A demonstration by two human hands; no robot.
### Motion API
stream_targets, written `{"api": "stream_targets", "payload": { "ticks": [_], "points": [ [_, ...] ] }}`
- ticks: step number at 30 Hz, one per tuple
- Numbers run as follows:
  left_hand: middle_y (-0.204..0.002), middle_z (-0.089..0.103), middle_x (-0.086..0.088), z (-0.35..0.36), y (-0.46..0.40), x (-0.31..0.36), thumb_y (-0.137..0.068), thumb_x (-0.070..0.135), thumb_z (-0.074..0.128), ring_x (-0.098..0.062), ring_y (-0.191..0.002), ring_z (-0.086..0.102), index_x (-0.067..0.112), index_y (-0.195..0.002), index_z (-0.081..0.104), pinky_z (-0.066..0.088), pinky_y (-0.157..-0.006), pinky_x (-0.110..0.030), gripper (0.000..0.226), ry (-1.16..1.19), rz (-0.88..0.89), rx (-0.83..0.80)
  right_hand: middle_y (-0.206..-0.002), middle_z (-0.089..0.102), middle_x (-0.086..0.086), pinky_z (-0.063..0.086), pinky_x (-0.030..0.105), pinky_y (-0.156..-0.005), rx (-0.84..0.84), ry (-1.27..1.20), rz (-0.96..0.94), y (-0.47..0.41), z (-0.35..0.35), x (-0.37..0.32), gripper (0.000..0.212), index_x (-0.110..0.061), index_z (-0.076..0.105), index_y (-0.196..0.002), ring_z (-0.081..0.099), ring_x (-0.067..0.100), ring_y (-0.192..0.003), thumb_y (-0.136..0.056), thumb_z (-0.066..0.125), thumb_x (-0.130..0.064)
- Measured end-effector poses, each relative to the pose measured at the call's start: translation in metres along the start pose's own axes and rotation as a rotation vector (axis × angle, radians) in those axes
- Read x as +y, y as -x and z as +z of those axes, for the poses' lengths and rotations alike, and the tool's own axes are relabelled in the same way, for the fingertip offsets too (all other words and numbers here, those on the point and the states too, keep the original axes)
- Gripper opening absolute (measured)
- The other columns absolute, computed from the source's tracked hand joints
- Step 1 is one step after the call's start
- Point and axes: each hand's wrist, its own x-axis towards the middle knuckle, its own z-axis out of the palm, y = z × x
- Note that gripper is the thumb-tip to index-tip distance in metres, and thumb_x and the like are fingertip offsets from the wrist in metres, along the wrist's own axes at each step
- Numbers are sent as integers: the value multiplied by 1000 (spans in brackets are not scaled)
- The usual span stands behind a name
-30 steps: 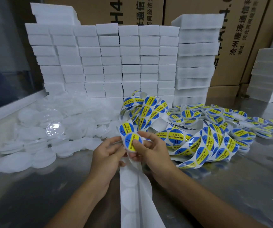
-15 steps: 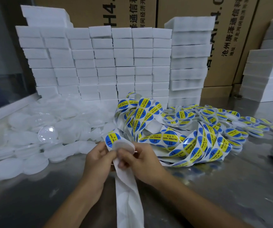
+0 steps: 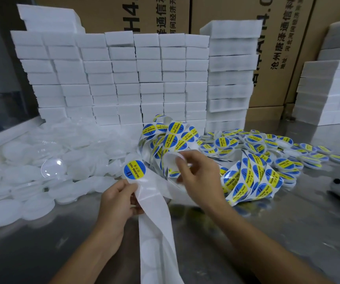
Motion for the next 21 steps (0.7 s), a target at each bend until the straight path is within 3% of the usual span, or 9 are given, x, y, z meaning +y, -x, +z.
{"api": "stream_targets", "payload": {
  "ticks": [3, 7, 10, 12, 14, 16, 19, 21],
  "points": [
    [-75, 67, -13, 1, 1, 0, -93, 5, 56, -19, -59, 57, 7, -83, 68, 53, -56, -32, 15, -32, -5, 1, -57, 63, -12, 44, 20, -54, 158, 220, -122, -30, -27, 7, 17, -18, 77, -103, 58, 6, -50, -91, 65, -15],
    [-73, 67, -13, 3, 2, -1, -93, 5, 56, -20, -59, 55, 7, -87, 69, 53, -59, -34, 15, -83, 2, 0, -90, 77, 9, 54, 24, -68, 211, 439, 16, -82, -67, 33, 26, -12, 74, -112, 65, 10, -62, -89, 62, -12],
    [-78, 71, -13, 1, -1, -2, -92, 7, 58, -22, -65, 60, 9, -88, 69, 55, -63, -37, 12, -118, 3, 20, -102, 75, 16, 53, 29, -75, 162, 590, 136, -111, -97, 63, 24, -7, 75, -108, 69, 28, -85, -88, 62, -11],
    [-81, 73, -11, 0, -3, -3, -92, 6, 58, -24, -70, 63, 11, -90, 69, 57, -64, -38, 12, -139, 6, 23, -86, 72, 25, 47, 30, -64, 181, 672, 158, -121, -112, 81, 20, 1, 76, -93, 66, 37, -78, -86, 60, -8],
    [-82, 74, -11, -1, -3, -4, -91, 5, 58, -25, -72, 64, 11, -91, 69, 57, -66, -40, 13, -160, 9, 19, -68, 62, 31, 39, 34, -54, 196, 698, 205, -126, -121, 97, 22, 11, 66, -73, 55, 37, -62, -83, 56, -5],
    [-81, 73, -13, -1, -3, -4, -91, 4, 57, -24, -70, 63, 11, -89, 70, 57, -67, -42, 15, -173, 8, 11, -74, 63, 31, 47, 37, -60, 132, 746, 284, -126, -123, 110, 24, 12, 66, -77, 60, 38, -69, -87, 55, -7],
    [-77, 72, -13, -1, -3, -3, -91, 4, 57, -24, -68, 60, 9, -88, 70, 56, -69, -43, 14, -177, 4, -1, -73, 61, 17, 48, 36, -70, -75, 833, 390, -121, -119, 120, 31, -1, 64, -75, 61, 36, -79, -97, 48, -17],
    [-73, 70, -12, -2, -3, -3, -91, 3, 57, -23, -66, 58, 8, -85, 70, 55, -66, -41, 14, -169, 6, -5, -91, 66, 16, 48, 39, -81, -139, 857, 413, -123, -117, 119, 28, -8, 65, -85, 58, 34, -87, -99, 44, -20]
  ]
}}
